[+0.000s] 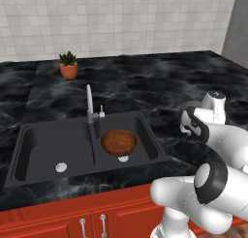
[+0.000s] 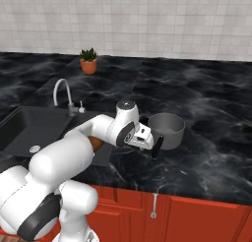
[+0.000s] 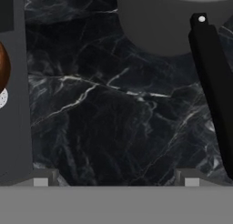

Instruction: Place the saucepan in the left basin and the bowl in the right basin of the sink.

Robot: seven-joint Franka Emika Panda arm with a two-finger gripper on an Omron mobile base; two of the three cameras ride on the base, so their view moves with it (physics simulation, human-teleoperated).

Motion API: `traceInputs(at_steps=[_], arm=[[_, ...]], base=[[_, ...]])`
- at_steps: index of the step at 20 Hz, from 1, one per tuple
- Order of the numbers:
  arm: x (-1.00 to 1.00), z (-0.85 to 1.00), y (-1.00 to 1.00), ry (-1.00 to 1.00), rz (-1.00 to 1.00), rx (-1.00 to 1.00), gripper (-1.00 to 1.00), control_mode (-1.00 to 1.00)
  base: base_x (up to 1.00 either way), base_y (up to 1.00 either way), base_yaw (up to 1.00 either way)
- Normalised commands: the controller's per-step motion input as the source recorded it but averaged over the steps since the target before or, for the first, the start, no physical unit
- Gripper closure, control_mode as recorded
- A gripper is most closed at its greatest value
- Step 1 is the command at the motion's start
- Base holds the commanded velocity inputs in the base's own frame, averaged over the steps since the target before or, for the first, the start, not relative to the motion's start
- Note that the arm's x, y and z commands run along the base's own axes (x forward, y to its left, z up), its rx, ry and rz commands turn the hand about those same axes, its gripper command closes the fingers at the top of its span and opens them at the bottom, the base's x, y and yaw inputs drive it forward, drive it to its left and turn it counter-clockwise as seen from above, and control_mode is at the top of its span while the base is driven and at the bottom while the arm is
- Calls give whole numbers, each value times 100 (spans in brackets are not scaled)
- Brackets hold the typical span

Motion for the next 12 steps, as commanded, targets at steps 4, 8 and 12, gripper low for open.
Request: traceInputs(at_steps=[4, 8, 12], arm=[[0, 0, 0, 0, 0, 0, -100, 100], [0, 0, 0, 0, 0, 0, -100, 100], [0, 0, 0, 0, 0, 0, -100, 100]], base=[[0, 25, 0], [0, 40, 0], [0, 45, 0]])
